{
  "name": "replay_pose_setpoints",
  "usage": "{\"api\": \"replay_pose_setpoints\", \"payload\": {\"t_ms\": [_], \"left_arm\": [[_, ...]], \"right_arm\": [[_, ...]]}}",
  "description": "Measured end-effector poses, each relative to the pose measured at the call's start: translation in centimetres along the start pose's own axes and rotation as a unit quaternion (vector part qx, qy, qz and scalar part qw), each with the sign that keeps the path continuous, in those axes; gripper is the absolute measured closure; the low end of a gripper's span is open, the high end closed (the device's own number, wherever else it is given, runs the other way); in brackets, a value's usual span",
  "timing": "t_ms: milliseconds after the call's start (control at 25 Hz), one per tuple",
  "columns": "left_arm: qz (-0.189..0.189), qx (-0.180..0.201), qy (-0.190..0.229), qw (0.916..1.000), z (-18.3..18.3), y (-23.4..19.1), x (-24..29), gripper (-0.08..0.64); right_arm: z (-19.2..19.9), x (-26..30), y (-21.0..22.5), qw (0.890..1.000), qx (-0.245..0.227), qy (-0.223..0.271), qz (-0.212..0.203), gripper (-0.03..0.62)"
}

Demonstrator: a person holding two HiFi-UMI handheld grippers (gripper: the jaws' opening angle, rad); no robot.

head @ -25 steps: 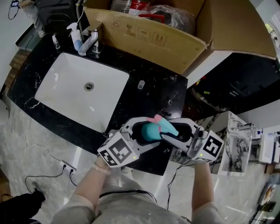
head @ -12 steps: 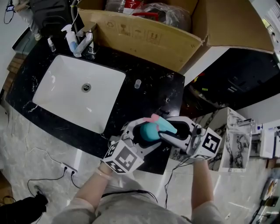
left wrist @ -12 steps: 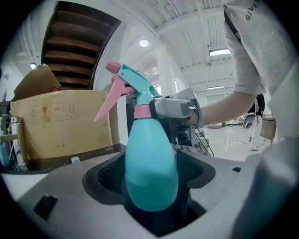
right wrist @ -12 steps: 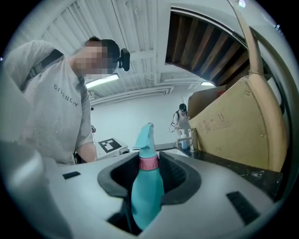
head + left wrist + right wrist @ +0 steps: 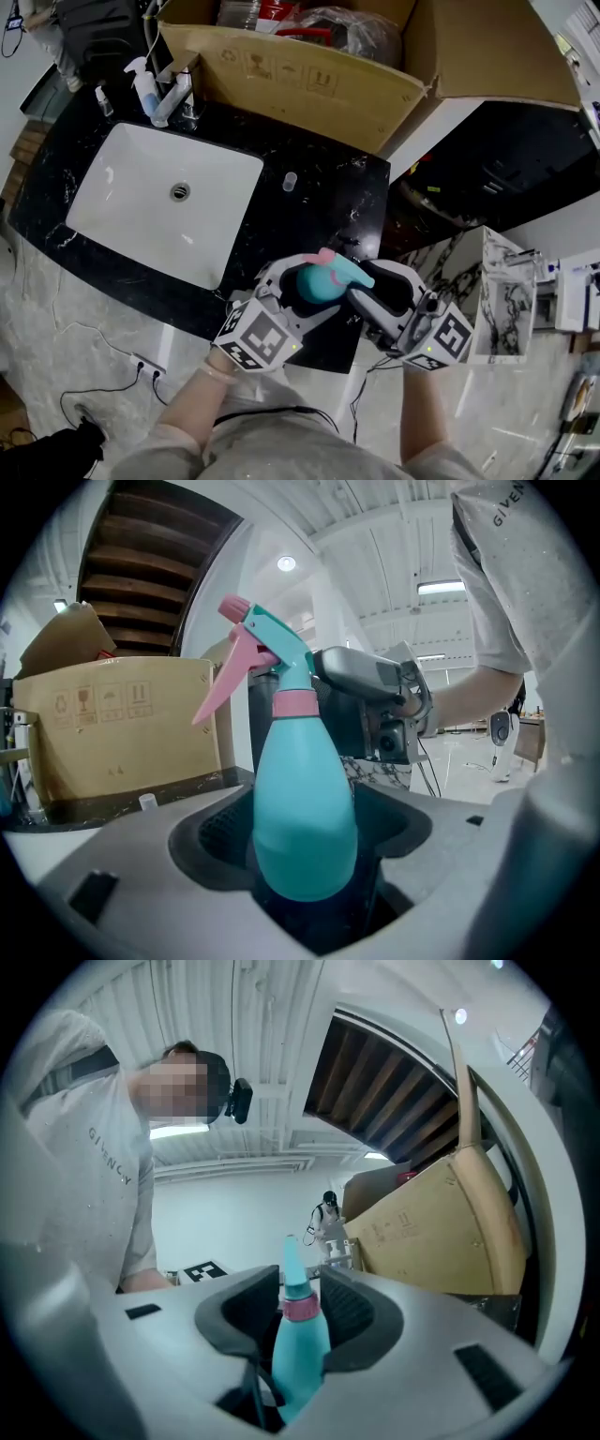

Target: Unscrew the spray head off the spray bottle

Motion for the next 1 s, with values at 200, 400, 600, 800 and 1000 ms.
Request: {"api": "replay_pose_setpoints", "payload": {"t_ms": [200,400,600,800,1000], "left_arm": [[0.003,-0.005,0.0,1.0,0.0,0.0,0.0,0.224],[0.003,-0.013,0.004,0.9999,0.1,-0.1,0.0,0.224],[0.005,-0.016,0.005,0.9998,0.2,-0.1,-0.1,0.225],[0.007,-0.018,0.002,0.9998,0.3,-0.2,-0.1,0.225],[0.009,-0.018,0.001,0.9998,0.3,-0.1,-0.1,0.225]], "right_arm": [[0.2,-0.8,0.2,1.0,0.008,0.002,0.025,0.502],[0.2,-0.9,0.5,0.999,0.012,0.002,0.034,0.498],[0.4,-1.1,0.4,0.998,0.031,0.015,0.043,0.499],[0.5,-1.4,0.3,0.997,0.049,0.032,0.052,0.503],[0.4,-2.2,0.5,0.993,0.062,0.054,0.083,0.53]]}}
Point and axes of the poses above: the fingertips, and each gripper's own axes: x forward along the fingers, y to its right, z out of its underside, the point moved 8 cm from there along -x, backward along the fingers, and after that the axes turned 1 degree about y, right-handed, at the moved point
